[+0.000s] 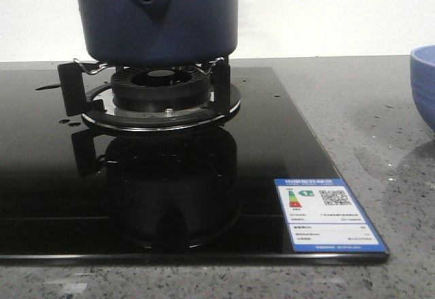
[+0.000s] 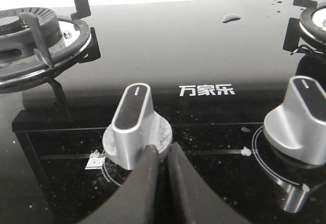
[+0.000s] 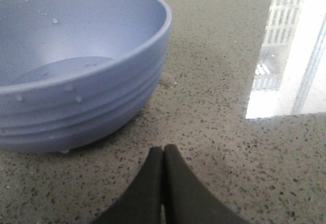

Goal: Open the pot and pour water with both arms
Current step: 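Move left gripper to the blue lid knob, right gripper to bowl rim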

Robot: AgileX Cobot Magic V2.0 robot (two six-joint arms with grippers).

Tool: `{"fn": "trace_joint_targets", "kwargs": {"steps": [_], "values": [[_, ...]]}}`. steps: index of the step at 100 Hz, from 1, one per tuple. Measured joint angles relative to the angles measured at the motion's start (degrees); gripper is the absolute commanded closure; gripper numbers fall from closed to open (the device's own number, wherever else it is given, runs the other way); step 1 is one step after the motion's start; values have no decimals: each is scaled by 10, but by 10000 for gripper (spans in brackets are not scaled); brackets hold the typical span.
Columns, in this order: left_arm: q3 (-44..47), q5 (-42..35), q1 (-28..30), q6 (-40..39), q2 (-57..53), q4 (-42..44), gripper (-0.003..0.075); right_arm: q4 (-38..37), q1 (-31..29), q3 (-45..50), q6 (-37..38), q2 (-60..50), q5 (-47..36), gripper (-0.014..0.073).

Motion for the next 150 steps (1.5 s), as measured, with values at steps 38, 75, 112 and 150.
{"fn": "trace_joint_targets", "kwargs": {"steps": [38, 75, 112, 150], "values": [[0, 0, 0, 0, 0, 0, 741, 0, 0, 0, 0, 0, 0, 658], [0, 0, 0, 0, 0, 0, 741, 0, 0, 0, 0, 0, 0, 658], [0, -3, 0, 0, 0, 0, 741, 109, 0, 0, 0, 0, -85, 658], [0, -266, 0, -14, 0, -236, 741, 412, 0, 0, 1, 0, -143, 658]]}}
